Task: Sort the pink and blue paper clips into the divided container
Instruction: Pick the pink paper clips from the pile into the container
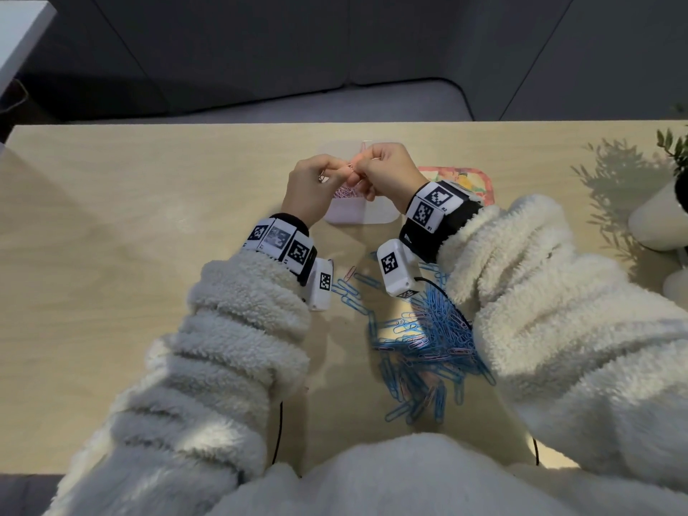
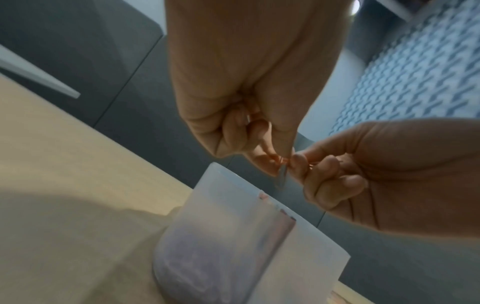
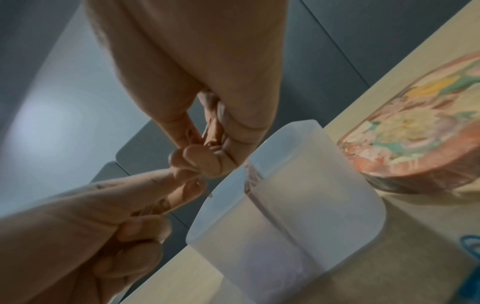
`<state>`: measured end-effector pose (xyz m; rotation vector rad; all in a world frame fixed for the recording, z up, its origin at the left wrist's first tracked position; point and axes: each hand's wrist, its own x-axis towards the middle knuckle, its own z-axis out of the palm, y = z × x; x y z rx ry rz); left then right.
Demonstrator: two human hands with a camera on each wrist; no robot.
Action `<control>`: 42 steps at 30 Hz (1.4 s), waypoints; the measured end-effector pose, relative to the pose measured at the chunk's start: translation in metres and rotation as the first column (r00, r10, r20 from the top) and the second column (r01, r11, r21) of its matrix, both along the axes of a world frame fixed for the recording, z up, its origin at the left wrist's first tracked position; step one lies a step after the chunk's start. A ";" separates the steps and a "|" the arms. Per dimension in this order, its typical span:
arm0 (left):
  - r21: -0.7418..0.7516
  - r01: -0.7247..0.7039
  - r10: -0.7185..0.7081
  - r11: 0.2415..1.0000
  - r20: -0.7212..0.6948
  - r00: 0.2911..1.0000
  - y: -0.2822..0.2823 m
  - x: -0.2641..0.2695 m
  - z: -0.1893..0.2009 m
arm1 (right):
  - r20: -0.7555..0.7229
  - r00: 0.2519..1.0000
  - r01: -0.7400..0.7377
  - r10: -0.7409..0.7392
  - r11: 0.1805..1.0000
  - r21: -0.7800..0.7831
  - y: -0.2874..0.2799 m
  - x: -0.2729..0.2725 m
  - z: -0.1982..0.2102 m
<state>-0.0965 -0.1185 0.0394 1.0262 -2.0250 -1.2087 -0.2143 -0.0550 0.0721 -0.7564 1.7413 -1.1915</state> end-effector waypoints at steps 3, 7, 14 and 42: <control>0.036 -0.006 0.009 0.999 -0.075 0.997 -0.001 0.004 -0.003 | 0.006 1.000 -0.015 0.015 1.000 0.004 0.000 0.001 0.001; 0.051 -0.073 0.078 0.996 -0.123 0.989 0.000 0.005 -0.002 | -0.002 1.000 -0.024 0.024 0.999 0.030 0.002 0.003 -0.001; 0.164 0.001 0.021 0.986 -0.133 0.991 0.001 0.003 0.003 | 0.237 0.971 0.020 -0.027 0.999 0.031 0.000 0.005 0.005; -0.165 -0.032 0.066 0.986 0.202 0.977 -0.003 0.001 -0.001 | -0.141 0.989 -0.044 0.042 0.999 -0.006 0.003 -0.010 -0.006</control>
